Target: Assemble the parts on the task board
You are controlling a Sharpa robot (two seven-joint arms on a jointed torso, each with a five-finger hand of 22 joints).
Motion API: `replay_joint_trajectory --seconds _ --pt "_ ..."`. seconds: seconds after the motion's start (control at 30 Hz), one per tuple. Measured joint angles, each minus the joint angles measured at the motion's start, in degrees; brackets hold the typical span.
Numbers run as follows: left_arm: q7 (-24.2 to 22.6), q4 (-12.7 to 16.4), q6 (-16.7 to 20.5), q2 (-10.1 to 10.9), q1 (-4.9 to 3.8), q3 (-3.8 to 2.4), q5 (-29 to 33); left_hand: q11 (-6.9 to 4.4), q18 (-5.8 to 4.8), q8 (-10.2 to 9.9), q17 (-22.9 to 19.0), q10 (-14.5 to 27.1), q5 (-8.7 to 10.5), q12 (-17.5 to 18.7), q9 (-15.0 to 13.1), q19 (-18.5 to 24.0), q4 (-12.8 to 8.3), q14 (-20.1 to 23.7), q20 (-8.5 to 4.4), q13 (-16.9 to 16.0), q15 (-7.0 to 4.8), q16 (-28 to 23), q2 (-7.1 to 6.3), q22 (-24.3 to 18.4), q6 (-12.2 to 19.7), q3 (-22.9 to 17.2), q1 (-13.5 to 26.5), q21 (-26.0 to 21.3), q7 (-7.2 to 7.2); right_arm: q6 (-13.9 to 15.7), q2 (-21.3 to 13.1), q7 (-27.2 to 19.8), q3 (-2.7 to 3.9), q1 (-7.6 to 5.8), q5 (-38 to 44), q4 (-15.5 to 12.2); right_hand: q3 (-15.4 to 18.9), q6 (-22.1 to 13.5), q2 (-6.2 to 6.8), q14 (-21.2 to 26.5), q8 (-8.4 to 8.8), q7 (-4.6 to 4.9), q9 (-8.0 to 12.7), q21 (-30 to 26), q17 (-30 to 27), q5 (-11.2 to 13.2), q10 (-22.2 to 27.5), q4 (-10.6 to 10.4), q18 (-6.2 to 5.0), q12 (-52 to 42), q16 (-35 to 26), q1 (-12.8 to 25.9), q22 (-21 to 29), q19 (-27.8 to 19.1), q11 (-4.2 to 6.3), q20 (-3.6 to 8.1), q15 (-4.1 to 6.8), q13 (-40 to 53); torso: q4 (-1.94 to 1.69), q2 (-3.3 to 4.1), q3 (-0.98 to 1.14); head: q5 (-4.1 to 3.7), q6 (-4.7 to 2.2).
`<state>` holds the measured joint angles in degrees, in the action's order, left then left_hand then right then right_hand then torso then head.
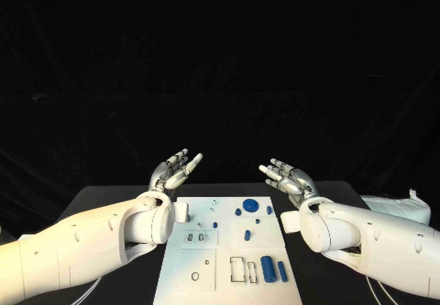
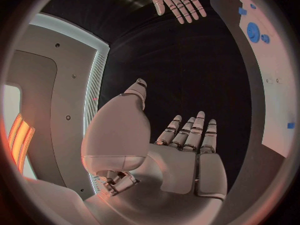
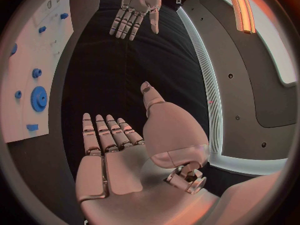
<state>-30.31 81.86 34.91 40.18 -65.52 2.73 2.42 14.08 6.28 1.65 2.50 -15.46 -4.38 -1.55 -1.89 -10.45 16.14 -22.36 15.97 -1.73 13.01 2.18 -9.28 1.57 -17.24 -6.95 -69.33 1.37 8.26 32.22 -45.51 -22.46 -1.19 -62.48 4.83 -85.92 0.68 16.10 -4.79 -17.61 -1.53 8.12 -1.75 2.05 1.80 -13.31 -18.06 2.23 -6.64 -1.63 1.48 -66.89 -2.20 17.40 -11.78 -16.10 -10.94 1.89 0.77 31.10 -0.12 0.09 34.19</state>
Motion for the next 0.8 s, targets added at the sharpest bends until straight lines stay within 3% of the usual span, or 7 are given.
replay_joint_trajectory --seconds 0.13,0.3,0.43,0.5,0.6,0.7,0.8 --pt "-0.5 -0.3 -1.9 -0.1 -0.12 0.06 0.4 0.71 -0.01 0.4 0.4 -2.5 -0.21 -0.4 -0.3 -2.2 0.8 -3.2 0.86 -0.3 0.74 0.6 0.48 0.5 -2.4 -0.8 -3.0 0.9 0.14 -4.9 -0.1 2.5 -0.23 -0.47 2.4 0.8 0.0 1.4 -0.17 -1.6 -0.01 0.13 -0.1 0.0 0.2 -0.2 -1.7 0.5 -0.01 -0.3 0.2 -1.8 -0.1 0.9 -0.21 -0.3 -0.22 0.2 0.0 -0.01 0.0 0.0 0.0" --pt "-0.7 -0.4 -2.9 -0.1 -0.12 0.09 0.7 1.11 -0.01 1.9 1.8 -10.7 -0.21 -1.7 -1.1 -11.3 0.0 -15.7 0.73 -1.0 0.74 3.5 2.7 2.0 -9.5 -2.4 -4.7 3.9 0.59 -8.9 -0.2 4.6 -0.33 -0.71 4.3 1.3 -0.4 5.8 -0.38 -7.8 -0.72 0.42 -0.6 1.5 0.6 -0.2 -7.3 1.7 -0.01 -1.0 1.2 -4.2 -0.8 5.9 -0.48 -0.51 -0.32 0.6 0.01 -0.01 -0.01 0.0 0.0" --pt "-1.3 -0.5 -4.2 1.6 -0.11 0.13 0.8 -0.57 3.11 5.0 2.9 -29.2 0.13 -5.3 -2.4 -29.0 -2.0 -27.0 0.5 -2.4 -1.77 6.9 5.2 4.7 -23.7 -3.2 -6.0 10.3 1.99 -8.8 -1.1 4.6 -0.33 -1.1 9.9 2.4 -0.8 13.7 -0.55 -17.9 -2.0 0.94 -1.2 3.7 1.2 -0.2 -17.3 3.2 -1.07 -2.5 2.7 -6.5 -1.7 13.5 -0.52 -0.57 -0.21 1.2 0.07 -0.01 -0.01 0.02 0.94" --pt "-1.5 -0.4 -4.5 2.5 -0.11 0.14 1.0 -1.85 3.67 6.5 3.4 -34.8 0.13 -6.7 -3.0 -34.9 -3.5 -31.9 -0.14 -2.7 -3.32 8.6 6.0 5.6 -30.6 -3.4 -6.8 12.9 3.18 -8.3 -1.2 4.5 -0.22 -1.21 12.8 2.8 -1.2 18.6 -0.63 -22.9 -2.65 1.47 -1.5 4.8 1.4 -0.2 -22.2 3.9 -2.21 -3.2 3.4 -7.7 -2.1 17.1 -0.23 -0.51 0.14 1.4 0.12 0.03 -0.01 0.03 1.09" --pt "-1.9 0.8 -5.1 3.7 -0.11 0.14 1.1 -3.71 3.68 7.6 4.3 -40.5 0.13 -7.8 -3.2 -41.0 -5.5 -37.9 -2.12 -2.8 -5.35 10.3 7.12 6.3 -35.5 -4.0 -7.9 15.5 4.71 -7.6 -1.1 4.3 -0.13 -1.36 17.4 3.0 -1.9 25.5 -0.64 -29.5 -3.1 2.53 -1.8 6.4 1.6 -0.2 -28.7 5.0 -2.23 -3.6 4.3 -9.0 -2.4 22.1 0.45 -0.21 0.89 1.5 0.2 0.23 -0.03 -0.05 1.21" --pt "-2.0 3.0 -5.7 5.3 -0.13 0.14 1.2 -4.63 3.67 7.6 5.2 -42.6 0.12 -7.7 -2.9 -45.0 -7.0 -41.4 -3.37 -2.6 -6.68 11.0 7.74 6.6 -37.0 -5.4 -9.4 17.1 4.31 -7.2 -1.2 4.3 -0.01 -1.75 21.7 3.2 -2.7 29.9 -0.64 -34.7 -3.33 3.3 -1.9 7.8 1.8 -0.2 -33.3 5.9 -3.1 -4.0 4.9 -9.6 -2.7 26.1 1.13 0.43 1.75 1.5 0.25 0.7 -0.1 -0.24 1.21" --pt "-1.9 5.8 -6.3 7.4 -0.14 0.14 1.3 -5.41 3.65 7.6 6.1 -44.4 0.12 -7.2 -2.6 -47.7 -8.4 -44.6 -4.49 -2.3 -7.68 11.8 7.69 6.9 -38.5 -6.8 -10.2 18.2 3.69 -7.1 -1.2 4.6 0.08 -2.42 26.2 3.5 -3.5 33.1 -0.33 -39.2 -3.33 4.08 -1.9 9.1 2.0 0.1 -36.9 6.6 -3.1 -4.0 5.2 -9.9 -2.9 29.7 1.72 1.23 2.65 1.6 0.34 1.38 -0.11 -0.41 1.08"
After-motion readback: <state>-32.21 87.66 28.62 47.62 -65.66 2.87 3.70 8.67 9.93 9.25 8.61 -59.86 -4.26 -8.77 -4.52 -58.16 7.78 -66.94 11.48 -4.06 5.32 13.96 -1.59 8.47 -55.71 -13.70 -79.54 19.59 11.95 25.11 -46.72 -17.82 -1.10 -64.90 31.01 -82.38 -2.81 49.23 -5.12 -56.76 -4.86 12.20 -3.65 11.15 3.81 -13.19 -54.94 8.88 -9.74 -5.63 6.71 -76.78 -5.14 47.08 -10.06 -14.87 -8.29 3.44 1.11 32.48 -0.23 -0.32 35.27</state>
